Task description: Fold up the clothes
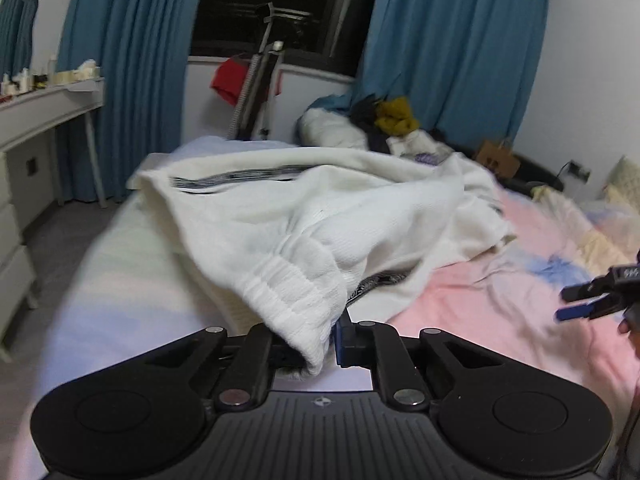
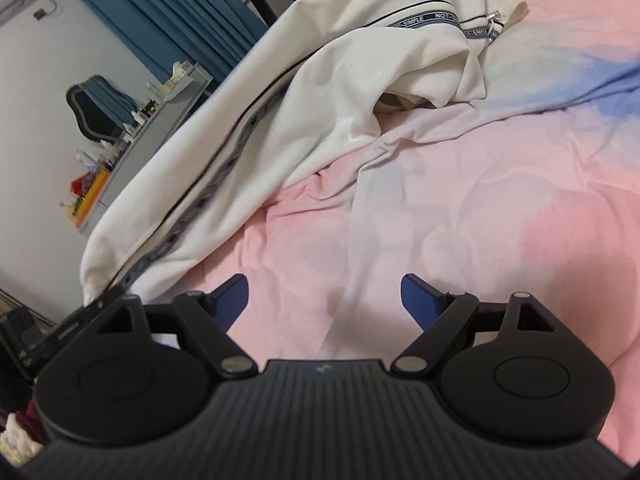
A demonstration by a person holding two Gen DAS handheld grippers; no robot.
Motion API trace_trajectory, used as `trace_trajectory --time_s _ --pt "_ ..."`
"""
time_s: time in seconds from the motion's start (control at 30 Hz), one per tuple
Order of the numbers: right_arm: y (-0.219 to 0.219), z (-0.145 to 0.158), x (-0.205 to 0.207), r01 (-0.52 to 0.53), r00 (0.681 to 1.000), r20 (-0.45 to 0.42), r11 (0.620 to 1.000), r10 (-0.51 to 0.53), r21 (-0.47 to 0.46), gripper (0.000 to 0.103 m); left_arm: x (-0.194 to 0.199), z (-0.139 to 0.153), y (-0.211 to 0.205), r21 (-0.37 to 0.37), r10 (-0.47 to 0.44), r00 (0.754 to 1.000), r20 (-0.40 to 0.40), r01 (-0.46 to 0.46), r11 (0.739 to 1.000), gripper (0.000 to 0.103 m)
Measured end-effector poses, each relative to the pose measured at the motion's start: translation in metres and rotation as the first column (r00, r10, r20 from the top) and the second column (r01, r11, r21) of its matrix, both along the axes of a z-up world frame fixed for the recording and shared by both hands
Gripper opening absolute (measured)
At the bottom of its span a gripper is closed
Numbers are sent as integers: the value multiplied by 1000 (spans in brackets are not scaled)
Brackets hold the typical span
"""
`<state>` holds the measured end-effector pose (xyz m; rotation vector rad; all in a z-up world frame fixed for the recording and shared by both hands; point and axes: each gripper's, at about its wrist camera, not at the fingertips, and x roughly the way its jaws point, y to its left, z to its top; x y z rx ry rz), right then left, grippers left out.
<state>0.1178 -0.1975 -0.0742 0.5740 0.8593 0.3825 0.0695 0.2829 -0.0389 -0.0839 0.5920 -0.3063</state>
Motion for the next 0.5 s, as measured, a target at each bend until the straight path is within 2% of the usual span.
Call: trace_trajectory --time_s 0.03,0.13,0.23,0.37,0.47,0.5 --pt "-1 0 1 4 1000 -4 1000 -4 11 85 -2 3 12 -6 16 1000 -19 -16 1000 12" --pt "-3 2 3 14 1000 -4 1000 -14 16 85 -3 -5 23 57 15 995 -100 -10 998 14" --pt "-5 2 6 22 1000 -5 1000 -22 12 85 1 -29 11 106 17 985 -170 1 994 16" --pt "-8 2 6 34 999 -9 999 -34 13 85 -7 -27 3 83 64 989 -134 -53 995 19" --pt "-10 5 4 37 999 3 999 -37 17 85 -15 -18 -4 102 65 990 -129 -52 993 29" --pt "-10 6 4 38 999 10 999 -38 18 85 -20 -14 -6 106 66 989 -131 -52 993 43"
